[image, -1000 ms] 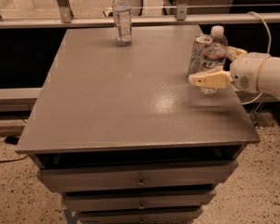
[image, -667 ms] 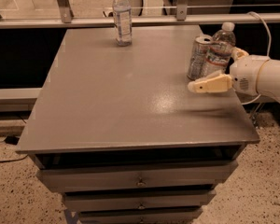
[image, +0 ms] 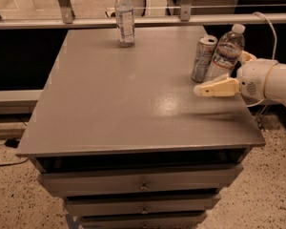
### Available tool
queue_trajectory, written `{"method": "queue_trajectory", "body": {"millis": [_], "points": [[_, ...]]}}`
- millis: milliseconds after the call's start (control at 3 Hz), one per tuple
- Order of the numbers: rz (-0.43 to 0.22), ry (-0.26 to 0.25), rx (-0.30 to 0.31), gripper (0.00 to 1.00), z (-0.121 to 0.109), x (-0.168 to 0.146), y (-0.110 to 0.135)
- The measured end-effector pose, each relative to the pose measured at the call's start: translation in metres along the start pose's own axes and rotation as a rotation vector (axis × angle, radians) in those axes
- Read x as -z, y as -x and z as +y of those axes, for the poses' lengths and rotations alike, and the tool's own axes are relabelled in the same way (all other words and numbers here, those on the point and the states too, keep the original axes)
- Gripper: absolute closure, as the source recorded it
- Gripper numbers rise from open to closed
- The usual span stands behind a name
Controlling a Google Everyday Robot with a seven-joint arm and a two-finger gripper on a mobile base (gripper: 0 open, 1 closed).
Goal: Move water bottle near redbull can
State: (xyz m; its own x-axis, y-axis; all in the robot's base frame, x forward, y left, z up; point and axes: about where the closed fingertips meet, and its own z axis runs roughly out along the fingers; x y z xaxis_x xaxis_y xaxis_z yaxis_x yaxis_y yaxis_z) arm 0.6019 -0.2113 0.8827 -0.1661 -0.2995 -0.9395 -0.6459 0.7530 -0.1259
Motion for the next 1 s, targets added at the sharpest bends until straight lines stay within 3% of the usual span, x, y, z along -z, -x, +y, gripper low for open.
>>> {"method": "queue_trajectory", "body": {"millis": [667, 1000], "points": [[-0.039, -0.019, -0.052, 0.0, -0.001, 0.04, -0.016], [-0.104, -0.04, -0.09, 0.0, -0.009, 0.084, -0.024]]}}
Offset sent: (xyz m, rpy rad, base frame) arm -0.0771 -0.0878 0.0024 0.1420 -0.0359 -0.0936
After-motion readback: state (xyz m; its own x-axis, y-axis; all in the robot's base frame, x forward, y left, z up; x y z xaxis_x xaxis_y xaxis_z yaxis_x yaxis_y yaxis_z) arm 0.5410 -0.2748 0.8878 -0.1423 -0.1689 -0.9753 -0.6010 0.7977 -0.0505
